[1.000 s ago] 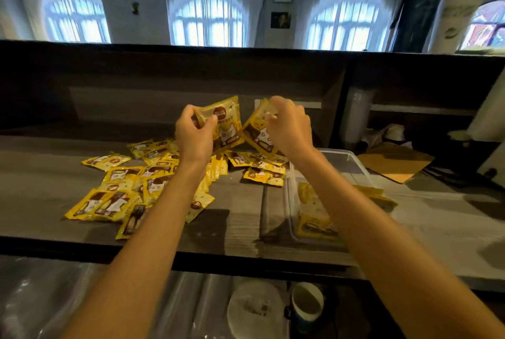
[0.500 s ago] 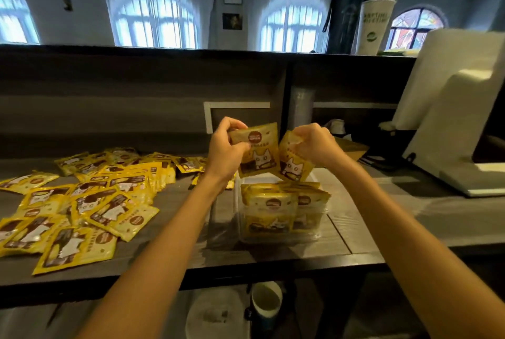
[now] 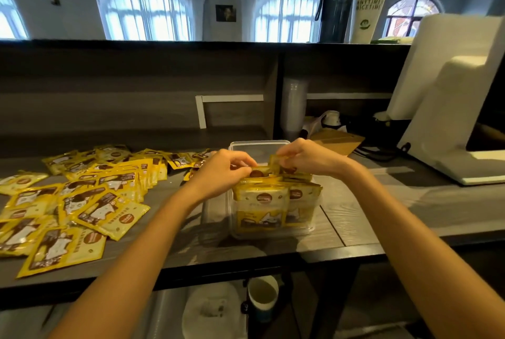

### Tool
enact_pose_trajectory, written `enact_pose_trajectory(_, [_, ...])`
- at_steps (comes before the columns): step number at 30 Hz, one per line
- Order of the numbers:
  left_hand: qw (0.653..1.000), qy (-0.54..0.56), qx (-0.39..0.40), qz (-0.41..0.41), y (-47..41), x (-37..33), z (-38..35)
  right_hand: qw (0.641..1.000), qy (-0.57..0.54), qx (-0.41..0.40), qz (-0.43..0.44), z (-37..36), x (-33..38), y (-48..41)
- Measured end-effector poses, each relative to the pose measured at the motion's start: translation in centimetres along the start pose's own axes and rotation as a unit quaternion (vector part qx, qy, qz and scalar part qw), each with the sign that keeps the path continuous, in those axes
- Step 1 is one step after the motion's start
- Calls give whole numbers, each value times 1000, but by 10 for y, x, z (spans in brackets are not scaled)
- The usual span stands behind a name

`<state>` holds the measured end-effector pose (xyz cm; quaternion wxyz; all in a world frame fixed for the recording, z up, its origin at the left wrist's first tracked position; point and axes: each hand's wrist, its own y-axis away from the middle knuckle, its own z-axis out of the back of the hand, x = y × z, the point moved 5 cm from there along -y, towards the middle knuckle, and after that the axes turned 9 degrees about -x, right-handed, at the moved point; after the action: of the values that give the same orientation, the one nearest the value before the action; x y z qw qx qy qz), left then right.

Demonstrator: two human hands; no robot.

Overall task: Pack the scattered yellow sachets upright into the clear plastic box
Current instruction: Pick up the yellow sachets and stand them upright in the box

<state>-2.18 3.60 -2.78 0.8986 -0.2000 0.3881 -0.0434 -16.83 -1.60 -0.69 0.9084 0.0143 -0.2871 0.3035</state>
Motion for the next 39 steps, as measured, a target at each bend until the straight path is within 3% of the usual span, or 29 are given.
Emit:
enact_pose_trajectory(5, [999, -41, 21, -1, -2, -4, 5, 999, 8, 44, 2, -4, -4, 2])
enact_pose_trajectory(9, [1000, 8, 3, 17, -4, -8, 8, 999, -24, 24, -2, 4, -4, 0])
enact_pose_trajectory(14, [995, -22, 89, 41, 1, -8, 0, 995, -15, 96, -12, -7, -6, 5])
enact_pose_trajectory(21, [994, -11, 91, 59, 0, -10, 3, 998, -35, 48, -17, -5, -9, 3])
enact_pose_trajectory(25, [997, -18, 44, 57, -4, -8, 7, 998, -56, 13, -31, -1, -6, 1])
enact_pose_trajectory(28, [998, -17, 1, 58, -5, -6, 16, 994, -75, -56, -47, 6, -2, -5])
enact_pose_trajectory(33, [990, -56, -121, 48, 1, -10, 50, 981, -50, -181, 40, 7, 46, -14])
enact_pose_trajectory(39, [959, -120, -247, 72, 38, 10, 106, 966, -134, -189, 113, -38, 117, -16])
